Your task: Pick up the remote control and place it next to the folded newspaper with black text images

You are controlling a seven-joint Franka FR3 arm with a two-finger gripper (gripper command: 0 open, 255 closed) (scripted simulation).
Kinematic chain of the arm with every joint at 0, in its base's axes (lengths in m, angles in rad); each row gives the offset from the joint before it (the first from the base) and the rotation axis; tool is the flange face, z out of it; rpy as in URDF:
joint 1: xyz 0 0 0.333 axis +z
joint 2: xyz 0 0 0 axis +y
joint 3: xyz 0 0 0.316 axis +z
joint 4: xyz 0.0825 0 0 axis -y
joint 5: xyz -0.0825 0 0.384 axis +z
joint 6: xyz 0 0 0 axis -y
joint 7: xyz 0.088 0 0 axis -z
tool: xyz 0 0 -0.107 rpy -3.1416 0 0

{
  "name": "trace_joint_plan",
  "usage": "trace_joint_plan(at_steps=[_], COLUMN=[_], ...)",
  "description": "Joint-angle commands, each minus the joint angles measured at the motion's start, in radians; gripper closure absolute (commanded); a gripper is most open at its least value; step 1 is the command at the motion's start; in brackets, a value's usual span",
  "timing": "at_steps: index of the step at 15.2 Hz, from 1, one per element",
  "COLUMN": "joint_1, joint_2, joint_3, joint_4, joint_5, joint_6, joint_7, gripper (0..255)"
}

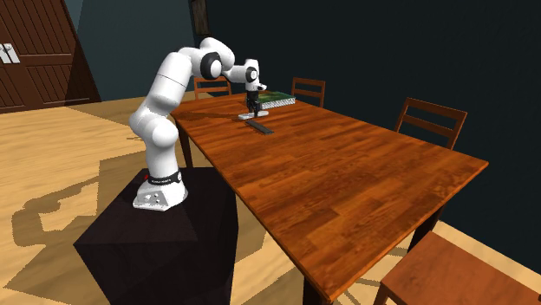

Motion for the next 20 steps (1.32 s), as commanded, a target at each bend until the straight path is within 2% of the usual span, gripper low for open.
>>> trace_joint_plan(at_steps=[1,6,7,12,16,20], joint_1=[0.000,0.000,0.000,0.000,0.002,0.002], joint_2=[0.001,0.001,0.001,0.001,-0.032,-0.032], joint_3=[0.000,0.000,0.000,0.000,0.007,0.007], joint_4=[-0.001,-0.001,-0.001,-0.001,0.075,0.075], joint_5=[0.000,0.000,0.000,0.000,0.012,0.012], joint_6=[0.003,0.003,0.003,0.003,-0.105,-0.105], joint_7=[0.000,0.000,0.000,0.000,-0.009,-0.009], gripper=[255,255,0,0,0,0])
